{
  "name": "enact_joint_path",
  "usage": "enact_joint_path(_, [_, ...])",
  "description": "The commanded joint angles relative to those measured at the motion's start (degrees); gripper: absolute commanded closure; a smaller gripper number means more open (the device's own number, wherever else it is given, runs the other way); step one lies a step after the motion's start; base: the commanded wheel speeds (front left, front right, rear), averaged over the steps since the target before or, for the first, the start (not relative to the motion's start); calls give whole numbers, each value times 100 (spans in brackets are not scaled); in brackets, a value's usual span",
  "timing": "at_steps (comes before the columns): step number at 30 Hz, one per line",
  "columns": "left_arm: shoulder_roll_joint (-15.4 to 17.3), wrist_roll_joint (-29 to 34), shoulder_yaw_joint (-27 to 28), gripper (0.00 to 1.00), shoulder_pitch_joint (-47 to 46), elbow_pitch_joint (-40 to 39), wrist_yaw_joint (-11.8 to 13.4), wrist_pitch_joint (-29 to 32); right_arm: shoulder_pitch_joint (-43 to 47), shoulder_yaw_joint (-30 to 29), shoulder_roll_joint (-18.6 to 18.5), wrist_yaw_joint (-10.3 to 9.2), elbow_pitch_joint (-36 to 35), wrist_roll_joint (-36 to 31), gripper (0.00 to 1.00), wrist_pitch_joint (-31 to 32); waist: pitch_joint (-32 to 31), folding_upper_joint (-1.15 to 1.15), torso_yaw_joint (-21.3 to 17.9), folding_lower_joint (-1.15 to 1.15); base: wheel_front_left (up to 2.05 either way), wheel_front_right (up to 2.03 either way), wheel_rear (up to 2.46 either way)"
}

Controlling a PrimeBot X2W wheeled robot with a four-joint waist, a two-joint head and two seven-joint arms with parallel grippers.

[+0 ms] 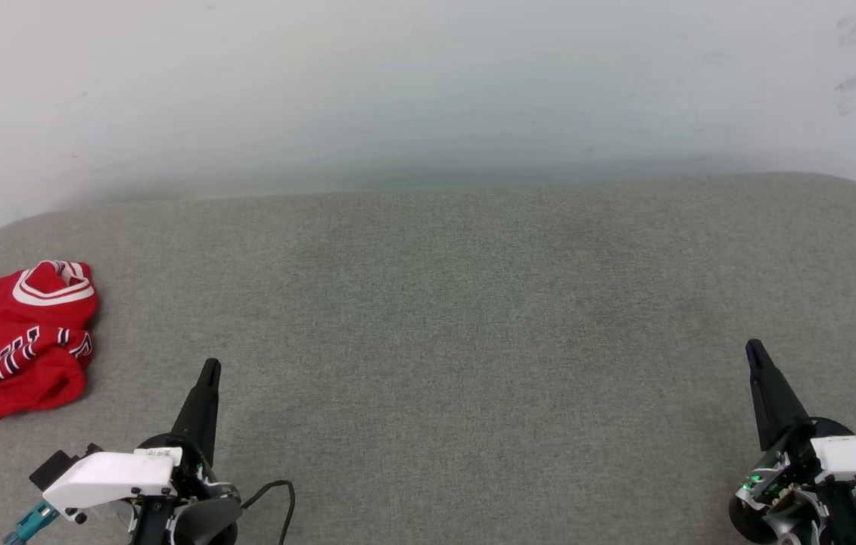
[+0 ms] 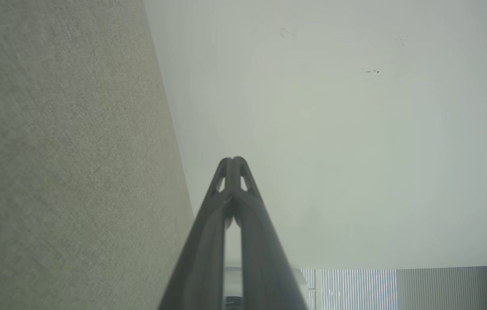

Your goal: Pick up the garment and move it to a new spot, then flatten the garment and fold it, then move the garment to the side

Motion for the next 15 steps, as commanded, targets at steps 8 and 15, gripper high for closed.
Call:
enact_joint_path(8, [-9, 9, 16, 100, -33, -1, -19, 12, -60, 0, 20, -2, 5, -28, 100, 7, 0, 0, 0, 0, 0, 0, 0])
enact_joint_path(15, [-11, 2, -23, 0, 77, 102, 2, -9, 80, 11, 3, -1, 108, 0, 0, -6, 1, 0, 0, 0, 0, 0, 0])
